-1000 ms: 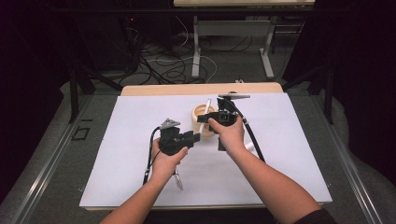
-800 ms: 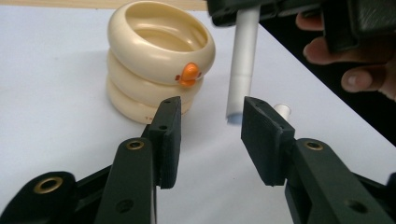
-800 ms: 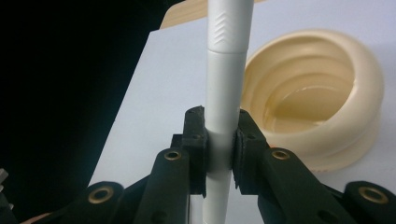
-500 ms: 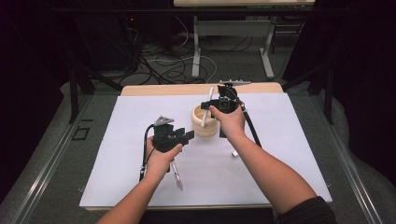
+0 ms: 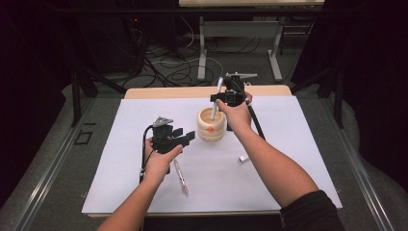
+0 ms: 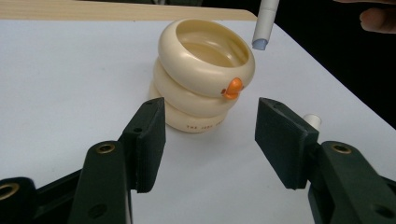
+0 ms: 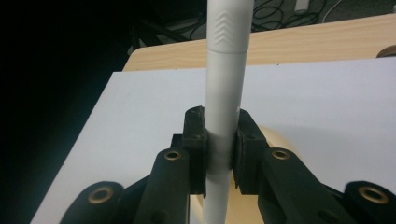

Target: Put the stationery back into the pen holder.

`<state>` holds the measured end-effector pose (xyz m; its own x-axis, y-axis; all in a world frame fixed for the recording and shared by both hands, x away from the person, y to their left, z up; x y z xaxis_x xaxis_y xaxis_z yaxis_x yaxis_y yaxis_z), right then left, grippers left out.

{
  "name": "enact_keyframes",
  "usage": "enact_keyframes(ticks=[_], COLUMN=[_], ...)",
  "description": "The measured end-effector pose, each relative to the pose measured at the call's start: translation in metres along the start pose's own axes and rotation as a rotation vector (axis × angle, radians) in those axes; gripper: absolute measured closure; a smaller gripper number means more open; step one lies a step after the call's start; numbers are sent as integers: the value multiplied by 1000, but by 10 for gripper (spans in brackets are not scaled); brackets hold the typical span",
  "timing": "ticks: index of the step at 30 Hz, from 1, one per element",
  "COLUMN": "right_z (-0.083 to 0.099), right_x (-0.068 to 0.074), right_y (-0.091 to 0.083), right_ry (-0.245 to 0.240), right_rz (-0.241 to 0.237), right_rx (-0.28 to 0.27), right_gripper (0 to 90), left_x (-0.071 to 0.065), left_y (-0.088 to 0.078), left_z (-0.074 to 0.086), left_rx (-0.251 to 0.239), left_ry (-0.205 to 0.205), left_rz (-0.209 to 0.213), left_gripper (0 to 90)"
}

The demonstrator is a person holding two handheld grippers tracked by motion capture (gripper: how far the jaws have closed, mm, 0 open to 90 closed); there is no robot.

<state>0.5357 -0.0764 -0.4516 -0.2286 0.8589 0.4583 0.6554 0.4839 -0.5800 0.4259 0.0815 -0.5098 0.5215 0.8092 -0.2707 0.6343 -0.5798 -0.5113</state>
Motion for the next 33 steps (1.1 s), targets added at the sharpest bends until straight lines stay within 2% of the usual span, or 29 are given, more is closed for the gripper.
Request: enact_keyframes(ticks=[3,4,8,15,18,20,23,27,28,33], right_z=[-4,-4,-8,-6,-3,0,6,14,14,24], right_x=[-2,-3,-5,-12,-14,-14,-12,-8,-8,-8], right_y=[4,4,10,22,27,31,37,43,45,48], right_ry=[-16,-16,-30,-35,-47,-57,-84,-110,-131,-123], right_rz=[16,26,30,73,90,99,104,118,117,135], right_rx=[-17,-7,-32,-28,-7,2,21,48,46,78], right_gripper=[783,783,783,783,783,783,783,783,783,782], left_x=[3,4,8,16,17,17,16,15,15,15], left_y=[-1,-2,-3,-2,-2,-2,0,1,1,2], left_z=[-2,-2,-4,-4,-3,-3,-4,-4,-4,-4], left_rx=[-3,-3,-15,6,11,8,-6,-3,-2,0], left_ry=[8,6,4,2,17,13,-4,-6,-7,-8], left_rz=[-10,-13,-17,-41,-58,-61,-34,-26,-24,-28], left_gripper=[430,427,414,336,328,306,238,161,159,120])
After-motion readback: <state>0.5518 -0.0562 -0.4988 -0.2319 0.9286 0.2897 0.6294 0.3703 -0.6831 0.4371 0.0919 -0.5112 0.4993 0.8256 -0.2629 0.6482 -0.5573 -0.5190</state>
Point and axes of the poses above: each handheld gripper's, and its own axes: y roughly forward along the jaws, z roughly out of its underside, x roughly to its left, the point moved 7 cm from there along y, roughly forward along the jaws, and after that the axes turned 3 degrees about y, right-handed, at the moved point
